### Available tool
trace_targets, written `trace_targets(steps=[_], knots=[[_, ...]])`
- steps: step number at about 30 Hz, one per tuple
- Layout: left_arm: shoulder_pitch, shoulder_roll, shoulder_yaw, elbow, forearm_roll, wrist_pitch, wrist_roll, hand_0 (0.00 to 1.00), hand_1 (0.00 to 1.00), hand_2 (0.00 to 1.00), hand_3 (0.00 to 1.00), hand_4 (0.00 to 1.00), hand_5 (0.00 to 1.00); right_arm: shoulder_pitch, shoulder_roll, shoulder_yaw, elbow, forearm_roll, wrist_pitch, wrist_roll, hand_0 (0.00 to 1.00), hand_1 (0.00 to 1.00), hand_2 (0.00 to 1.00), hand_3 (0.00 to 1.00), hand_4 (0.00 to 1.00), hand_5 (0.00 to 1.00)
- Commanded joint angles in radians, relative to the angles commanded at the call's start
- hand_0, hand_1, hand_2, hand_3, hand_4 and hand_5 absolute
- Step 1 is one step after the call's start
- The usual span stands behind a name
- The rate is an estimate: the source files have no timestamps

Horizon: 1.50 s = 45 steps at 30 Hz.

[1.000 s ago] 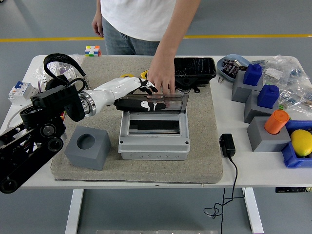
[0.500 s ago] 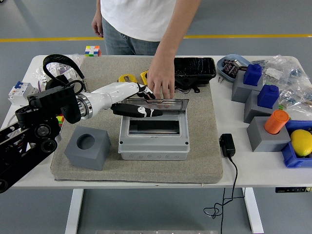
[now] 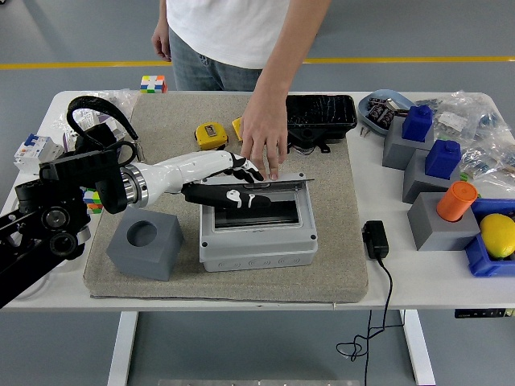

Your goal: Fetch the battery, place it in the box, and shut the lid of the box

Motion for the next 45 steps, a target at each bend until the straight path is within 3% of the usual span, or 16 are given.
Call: trace_targets(steps=[8, 12, 17, 19, 23, 32, 39, 40, 45], knots=[[0.005, 0.038, 0.046, -0.01, -0.043, -0.013, -0.007, 0.799, 0.808, 0.768, 0.807, 0.998, 0.998, -0.003, 0.0, 0.004, 0.0, -0.004, 0.0, 0.0, 0.85, 0.836, 0.809, 0.843, 0.998, 0.998], [0.016, 0.058, 0.1, -0.001, -0.079, -0.033, -0.01, 0.8, 0.808, 0.769, 0.807, 0.998, 0.998, -0.005, 0.0, 0.016, 0.0, -0.011, -0.001, 0.0, 0.849, 0.835, 0.81, 0.843, 0.998, 0.998], [0.026, 0.057, 0.089, -0.01, -0.06, -0.001, -0.04, 0.801, 0.808, 0.769, 0.809, 0.998, 0.998, -0.008, -0.002, 0.019, 0.0, -0.014, -0.001, -0.002, 0.85, 0.835, 0.809, 0.843, 0.998, 0.998], [0.034, 0.044, 0.058, -0.018, -0.014, 0.046, -0.079, 0.801, 0.808, 0.769, 0.809, 0.998, 0.998, -0.008, -0.001, 0.019, 0.0, -0.016, -0.002, -0.002, 0.85, 0.835, 0.809, 0.843, 0.998, 0.998], [0.051, 0.02, 0.002, -0.021, 0.021, 0.097, -0.134, 0.801, 0.808, 0.761, 0.799, 0.998, 0.998, -0.006, 0.002, 0.013, 0.0, -0.011, -0.001, 0.0, 0.85, 0.836, 0.809, 0.843, 0.998, 0.998], [0.084, -0.031, -0.117, -0.003, 0.08, 0.169, -0.2, 0.798, 0.809, 0.76, 0.791, 0.998, 0.998, -0.003, 0.004, 0.018, 0.0, -0.016, -0.002, -0.002, 0.849, 0.835, 0.808, 0.843, 0.998, 0.998], [0.133, -0.114, -0.246, 0.036, 0.101, 0.269, -0.289, 0.795, 0.818, 0.769, 0.795, 0.998, 0.998, -0.005, 0.011, 0.021, 0.0, -0.019, -0.001, -0.001, 0.85, 0.836, 0.808, 0.843, 0.998, 0.998], [0.137, -0.123, -0.257, 0.041, 0.101, 0.278, -0.298, 0.811, 0.864, 0.81, 0.818, 0.998, 0.998, -0.005, 0.012, 0.022, 0.0, -0.02, -0.001, -0.001, 0.85, 0.836, 0.808, 0.843, 0.998, 0.998], [0.182, -0.212, -0.376, 0.098, 0.061, 0.374, -0.391, 0.811, 0.864, 0.81, 0.818, 0.998, 0.998, -0.005, 0.025, 0.041, 0.0, -0.035, -0.002, -0.001, 0.85, 0.836, 0.808, 0.843, 0.998, 0.998]])
